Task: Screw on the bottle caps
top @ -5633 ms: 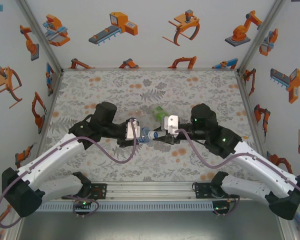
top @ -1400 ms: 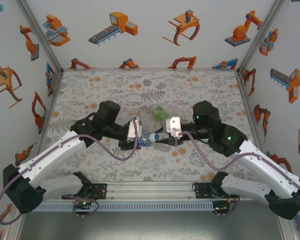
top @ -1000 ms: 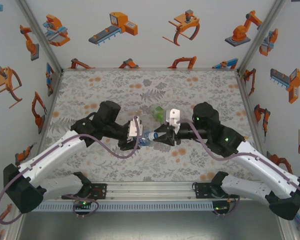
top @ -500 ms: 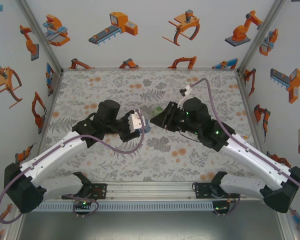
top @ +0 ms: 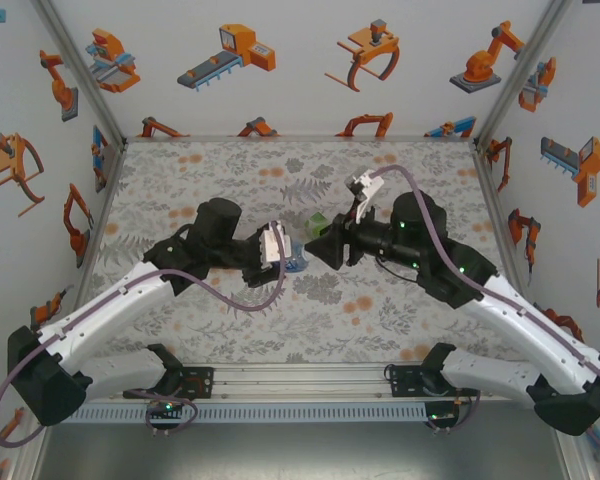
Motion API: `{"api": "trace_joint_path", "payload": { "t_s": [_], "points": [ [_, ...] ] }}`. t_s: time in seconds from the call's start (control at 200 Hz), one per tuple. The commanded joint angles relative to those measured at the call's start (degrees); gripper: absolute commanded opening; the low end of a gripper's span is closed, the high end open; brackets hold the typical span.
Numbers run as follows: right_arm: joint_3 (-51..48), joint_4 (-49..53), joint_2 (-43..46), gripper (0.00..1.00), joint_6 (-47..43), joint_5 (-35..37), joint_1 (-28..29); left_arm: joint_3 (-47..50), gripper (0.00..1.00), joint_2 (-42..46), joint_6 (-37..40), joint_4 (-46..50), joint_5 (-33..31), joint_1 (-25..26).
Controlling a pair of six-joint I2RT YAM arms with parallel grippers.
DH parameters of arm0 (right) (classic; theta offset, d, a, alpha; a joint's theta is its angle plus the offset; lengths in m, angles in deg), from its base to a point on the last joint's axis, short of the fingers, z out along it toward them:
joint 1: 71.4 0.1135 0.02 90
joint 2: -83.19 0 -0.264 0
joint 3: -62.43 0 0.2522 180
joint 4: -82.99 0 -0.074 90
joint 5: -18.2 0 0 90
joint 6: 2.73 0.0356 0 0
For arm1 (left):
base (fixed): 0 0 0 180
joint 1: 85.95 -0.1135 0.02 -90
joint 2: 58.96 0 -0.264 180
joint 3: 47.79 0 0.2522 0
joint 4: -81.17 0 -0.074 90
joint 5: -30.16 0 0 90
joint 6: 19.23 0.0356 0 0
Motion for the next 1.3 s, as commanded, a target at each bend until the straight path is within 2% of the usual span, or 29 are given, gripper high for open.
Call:
{"api": "trace_joint_path", "payload": {
  "t_s": [0.0,0.09,0.15,0.315,0.536,0.696,0.821,0.916,1.001,1.061,1.177,1.292],
  "points": [
    [2.19,4.90,0.73,0.53,-28.66,-14.86,0.09,-2.62,0.00,0.57,2.11,3.86,6.92,0.27],
    [3.24,10.00,0.03,0.55,-41.54,-21.86,0.08,-3.41,0.00,0.48,2.54,5.51,9.71,0.41],
    [3.23,10.95,-0.34,0.55,-45.49,-22.88,0.07,-3.77,0.00,0.42,2.76,6.26,11.26,0.64],
    [2.35,8.91,-1.02,0.54,-45.90,-23.79,0.05,-4.46,0.00,0.13,2.85,7.31,12.54,0.97],
    [1.22,8.30,-0.93,0.46,-45.90,-23.93,0.08,-4.59,0.00,0.00,2.90,7.33,12.65,1.11],
    [0.77,8.80,-1.23,0.44,-45.90,-24.03,0.09,-4.51,0.00,-0.04,3.02,7.33,12.71,1.12],
    [0.70,8.95,-1.59,0.39,-45.90,-24.30,0.09,-4.47,0.00,-0.04,3.02,7.33,12.69,1.16],
    [0.60,8.77,-1.83,0.27,-44.09,-23.34,0.04,-4.39,0.00,0.00,2.99,7.31,12.20,1.17],
    [-1.07,4.59,-1.93,0.16,-35.14,-20.02,0.09,-3.49,0.00,0.13,2.28,5.71,9.82,1.20],
    [-4.07,-2.60,-1.63,0.00,-22.80,-14.88,0.08,-2.05,0.00,0.28,0.83,2.74,5.77,1.18],
    [-8.89,-12.47,-1.54,0.00,5.03,-0.98,0.09,0.64,0.00,0.44,-1.61,-3.46,-2.90,1.17],
    [-10.64,-11.01,-1.97,0.00,33.01,12.89,0.07,1.71,0.00,-0.03,-2.76,-7.32,-7.54,1.18]
  ]
}}
